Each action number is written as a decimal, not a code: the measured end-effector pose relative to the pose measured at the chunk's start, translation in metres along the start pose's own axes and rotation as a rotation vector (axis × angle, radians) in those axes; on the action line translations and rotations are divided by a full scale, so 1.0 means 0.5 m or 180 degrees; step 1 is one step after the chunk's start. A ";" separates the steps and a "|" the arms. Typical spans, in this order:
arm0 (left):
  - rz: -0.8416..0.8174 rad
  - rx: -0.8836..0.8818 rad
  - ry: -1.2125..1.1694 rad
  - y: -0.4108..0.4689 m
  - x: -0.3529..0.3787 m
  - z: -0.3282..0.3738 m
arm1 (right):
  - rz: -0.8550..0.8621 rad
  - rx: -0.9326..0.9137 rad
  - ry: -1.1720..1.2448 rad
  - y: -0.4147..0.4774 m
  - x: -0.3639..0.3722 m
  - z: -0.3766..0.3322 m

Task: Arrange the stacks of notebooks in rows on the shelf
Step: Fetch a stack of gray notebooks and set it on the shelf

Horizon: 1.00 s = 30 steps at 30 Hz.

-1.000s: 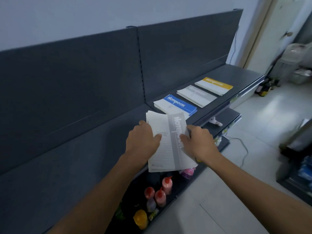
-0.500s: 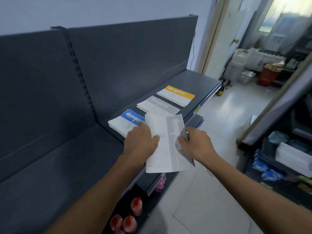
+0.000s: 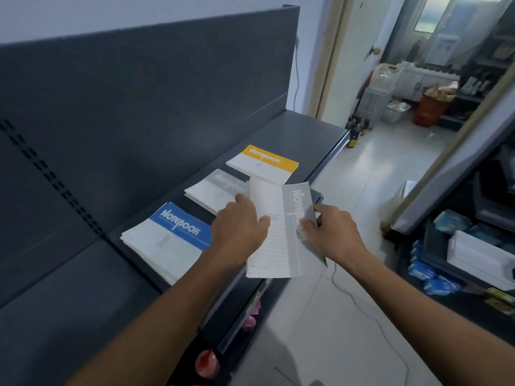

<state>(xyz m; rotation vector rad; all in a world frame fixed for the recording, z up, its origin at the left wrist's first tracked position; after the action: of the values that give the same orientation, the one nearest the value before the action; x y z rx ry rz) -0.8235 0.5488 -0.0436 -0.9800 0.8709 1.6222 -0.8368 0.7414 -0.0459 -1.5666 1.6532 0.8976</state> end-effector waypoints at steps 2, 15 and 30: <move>-0.0003 -0.0008 -0.0014 0.023 0.021 0.040 | -0.0029 -0.0012 0.0031 0.037 -0.014 0.035; 0.0315 -0.0207 0.0232 0.170 0.145 0.352 | -0.0111 -0.0361 0.0475 0.304 -0.152 0.279; 0.0462 -0.0685 0.0337 0.403 0.231 0.454 | -0.0385 -0.0585 0.0487 0.608 -0.158 0.325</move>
<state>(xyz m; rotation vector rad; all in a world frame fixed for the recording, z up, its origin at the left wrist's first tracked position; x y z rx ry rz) -1.0789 0.7491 -0.0404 -1.1838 0.8677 1.8294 -1.1342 0.9325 -0.0565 -1.8807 1.5961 0.9063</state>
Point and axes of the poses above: each hand's wrist, its own y-axis towards the middle knuckle, its own x-axis out of the palm, z = x × y, the point moved 3 cm from there along y, towards the middle knuckle, and after that the axes turned 4 degrees about z, right-handed, at the moved point
